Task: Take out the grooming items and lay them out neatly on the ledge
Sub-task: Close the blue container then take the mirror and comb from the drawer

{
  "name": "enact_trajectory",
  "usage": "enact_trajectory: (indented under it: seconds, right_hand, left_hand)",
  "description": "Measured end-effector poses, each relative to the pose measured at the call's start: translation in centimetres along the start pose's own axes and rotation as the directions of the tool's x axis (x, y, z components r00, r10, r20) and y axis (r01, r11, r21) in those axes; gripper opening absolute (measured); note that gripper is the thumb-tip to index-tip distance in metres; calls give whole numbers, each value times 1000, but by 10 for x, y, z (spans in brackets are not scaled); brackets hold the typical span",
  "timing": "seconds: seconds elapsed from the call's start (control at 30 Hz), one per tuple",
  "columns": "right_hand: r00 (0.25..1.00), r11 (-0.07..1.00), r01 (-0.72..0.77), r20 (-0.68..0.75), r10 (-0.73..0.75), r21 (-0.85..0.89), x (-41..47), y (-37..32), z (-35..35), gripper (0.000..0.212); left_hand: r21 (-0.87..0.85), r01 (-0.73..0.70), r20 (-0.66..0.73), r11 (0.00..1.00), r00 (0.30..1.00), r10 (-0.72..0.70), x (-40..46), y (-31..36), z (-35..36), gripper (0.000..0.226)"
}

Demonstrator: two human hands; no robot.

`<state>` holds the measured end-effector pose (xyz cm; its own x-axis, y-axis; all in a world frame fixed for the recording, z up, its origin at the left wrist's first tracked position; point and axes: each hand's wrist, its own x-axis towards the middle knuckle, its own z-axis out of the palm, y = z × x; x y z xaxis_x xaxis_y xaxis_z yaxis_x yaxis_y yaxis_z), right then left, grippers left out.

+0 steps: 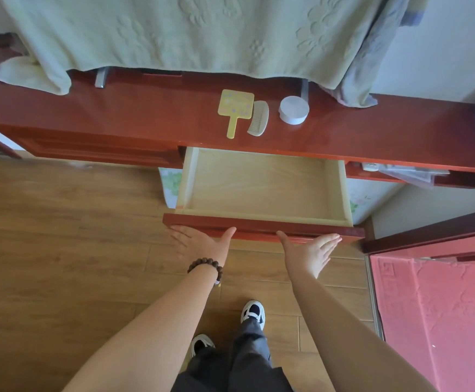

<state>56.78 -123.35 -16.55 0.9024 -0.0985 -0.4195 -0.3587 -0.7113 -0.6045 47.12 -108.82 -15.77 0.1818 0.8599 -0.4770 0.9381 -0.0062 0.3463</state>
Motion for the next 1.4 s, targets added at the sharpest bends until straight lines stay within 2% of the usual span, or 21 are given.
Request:
enact_trajectory:
  seconds: [0.57,0.9,1.03,1.4]
  right_hand:
    - [999,998,-28,-30,29,55,63,-65,20,132]
    - [997,992,32,-69,-24,122,109,-97,41,133]
    - [998,992,16,-66,-7,125,126,-109,48,134]
    - [999,996,22,-35,-19,82,146,-125,53,131]
  left_hand:
    - [67,-113,45,991,993,110,67,53,-4,132]
    - [-11,-66,-24,998,998,66,102,110,2,131]
    - [-60,-90,-66,994,994,86,114,122,6,130]
    - [-93,-130,-43,987,991,126,129,135,1,123]
